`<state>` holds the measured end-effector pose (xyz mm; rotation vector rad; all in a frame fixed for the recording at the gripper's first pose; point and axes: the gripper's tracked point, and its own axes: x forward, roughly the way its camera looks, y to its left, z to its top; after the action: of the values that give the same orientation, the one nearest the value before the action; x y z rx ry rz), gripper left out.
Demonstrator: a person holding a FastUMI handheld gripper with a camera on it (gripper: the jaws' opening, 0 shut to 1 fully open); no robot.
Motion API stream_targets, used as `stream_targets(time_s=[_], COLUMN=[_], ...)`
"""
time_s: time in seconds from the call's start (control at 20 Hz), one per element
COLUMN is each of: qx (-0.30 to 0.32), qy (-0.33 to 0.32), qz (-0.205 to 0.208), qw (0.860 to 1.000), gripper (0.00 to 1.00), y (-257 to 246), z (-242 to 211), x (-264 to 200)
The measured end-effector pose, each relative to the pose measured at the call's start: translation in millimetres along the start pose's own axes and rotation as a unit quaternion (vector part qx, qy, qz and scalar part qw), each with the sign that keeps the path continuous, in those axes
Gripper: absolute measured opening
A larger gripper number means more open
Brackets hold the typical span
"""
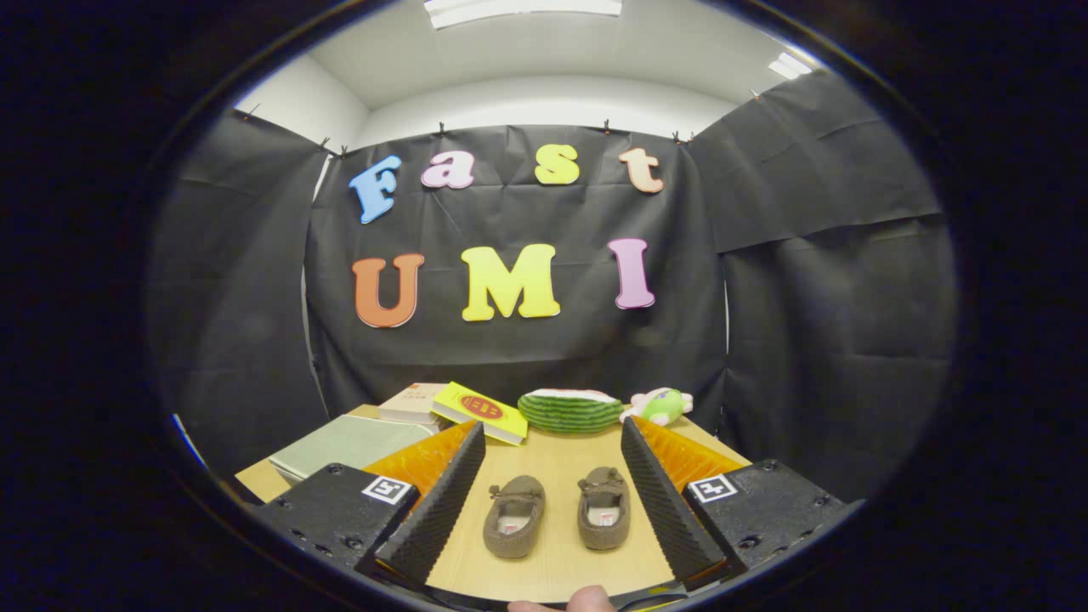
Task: Open the storage box then place both shoes into the box .Put the left shoe in first, then the right shoe, with the right side of both shoes facing outward in a uniform manner.
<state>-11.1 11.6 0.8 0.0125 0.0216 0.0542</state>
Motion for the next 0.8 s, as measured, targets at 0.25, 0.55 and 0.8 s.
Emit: stream_targets(time_s=[0.25,0.55,0.8], qx=[0.005,0.031,0.033], qy=[0.007,0.026,0.034], qz=[0.010,0.024,0.035], qw=[1.000,0.999,0.998], gripper=[1.00,1.00,0.99], y=[6,10,17], z=[-2,-12,-16], x=[2,7,9])
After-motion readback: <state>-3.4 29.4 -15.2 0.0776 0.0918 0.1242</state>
